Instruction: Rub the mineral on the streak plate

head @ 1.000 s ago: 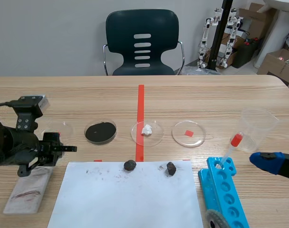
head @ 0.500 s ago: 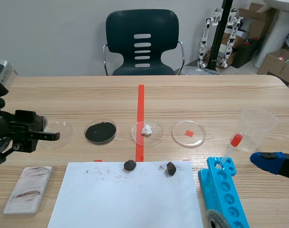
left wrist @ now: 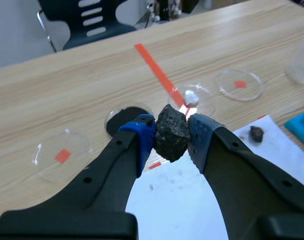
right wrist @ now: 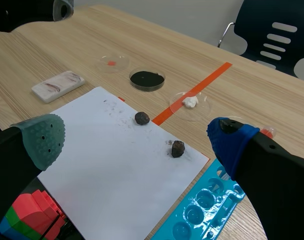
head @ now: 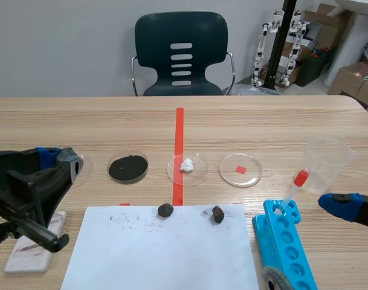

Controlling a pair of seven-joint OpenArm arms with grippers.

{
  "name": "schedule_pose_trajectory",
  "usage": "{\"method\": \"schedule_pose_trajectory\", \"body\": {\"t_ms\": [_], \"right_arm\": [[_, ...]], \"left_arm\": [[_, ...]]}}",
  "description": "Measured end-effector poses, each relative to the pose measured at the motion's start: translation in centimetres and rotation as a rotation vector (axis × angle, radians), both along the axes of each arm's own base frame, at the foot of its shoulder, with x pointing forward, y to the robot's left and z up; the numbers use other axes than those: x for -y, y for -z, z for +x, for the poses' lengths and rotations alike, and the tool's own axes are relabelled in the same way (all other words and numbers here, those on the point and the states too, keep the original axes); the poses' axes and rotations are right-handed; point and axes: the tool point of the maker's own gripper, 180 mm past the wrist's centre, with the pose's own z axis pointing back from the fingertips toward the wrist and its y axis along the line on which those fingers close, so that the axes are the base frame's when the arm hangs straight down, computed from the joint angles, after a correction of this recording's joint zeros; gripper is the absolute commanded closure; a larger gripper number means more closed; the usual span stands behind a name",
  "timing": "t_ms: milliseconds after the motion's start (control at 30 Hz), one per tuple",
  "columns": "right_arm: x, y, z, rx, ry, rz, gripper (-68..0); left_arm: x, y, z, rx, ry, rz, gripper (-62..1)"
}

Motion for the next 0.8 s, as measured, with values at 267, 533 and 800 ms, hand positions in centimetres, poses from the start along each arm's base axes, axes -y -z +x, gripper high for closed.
{"method": "schedule_pose_trajectory", "body": {"t_ms": [267, 533, 800], "right_arm": [[0.0, 0.0, 0.0, 0.0, 0.0, 0.0, -59.1], [0.0, 0.0, 0.0, 0.0, 0.0, 0.0, -59.1], [0.0, 0.0, 0.0, 0.0, 0.0, 0.0, -59.1]], "left_arm": [[1.7, -2.3, -2.6, 0.058, 0.078, 0.007, -9.0], [2.6, -1.2, -3.8, 0.044, 0.152, 0.09, -9.0], [2.6, -0.7, -4.0, 0.044, 0.17, 0.149, -9.0]]}}
